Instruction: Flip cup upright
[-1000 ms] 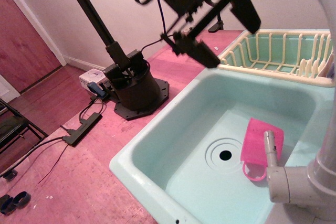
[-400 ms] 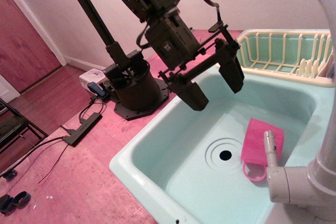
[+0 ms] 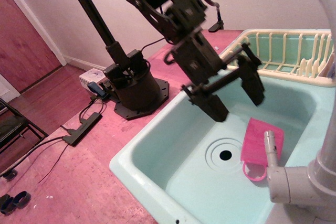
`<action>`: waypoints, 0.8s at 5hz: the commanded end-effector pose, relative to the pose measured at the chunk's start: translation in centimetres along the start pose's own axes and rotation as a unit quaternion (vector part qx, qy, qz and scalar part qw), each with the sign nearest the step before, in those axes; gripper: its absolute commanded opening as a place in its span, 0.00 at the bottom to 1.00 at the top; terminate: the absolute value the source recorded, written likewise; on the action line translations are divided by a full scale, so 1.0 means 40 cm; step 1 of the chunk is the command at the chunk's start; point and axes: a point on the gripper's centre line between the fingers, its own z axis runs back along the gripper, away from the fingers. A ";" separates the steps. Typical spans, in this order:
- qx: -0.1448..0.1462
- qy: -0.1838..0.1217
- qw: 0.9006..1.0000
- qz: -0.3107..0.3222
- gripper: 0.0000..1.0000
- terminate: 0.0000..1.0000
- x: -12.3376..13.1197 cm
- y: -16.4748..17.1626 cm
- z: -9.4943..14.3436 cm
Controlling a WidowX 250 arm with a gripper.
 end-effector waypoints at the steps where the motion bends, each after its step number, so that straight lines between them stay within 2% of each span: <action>1: 0.035 -0.018 0.999 -0.011 1.00 0.00 0.027 0.064 -0.026; 2: 0.032 -0.024 0.999 -0.005 1.00 0.00 0.037 0.049 -0.052; 3: 0.030 -0.021 0.999 0.003 0.00 0.00 0.048 0.040 -0.056; 4: 0.020 -0.018 1.000 -0.005 0.00 0.00 0.066 0.045 -0.039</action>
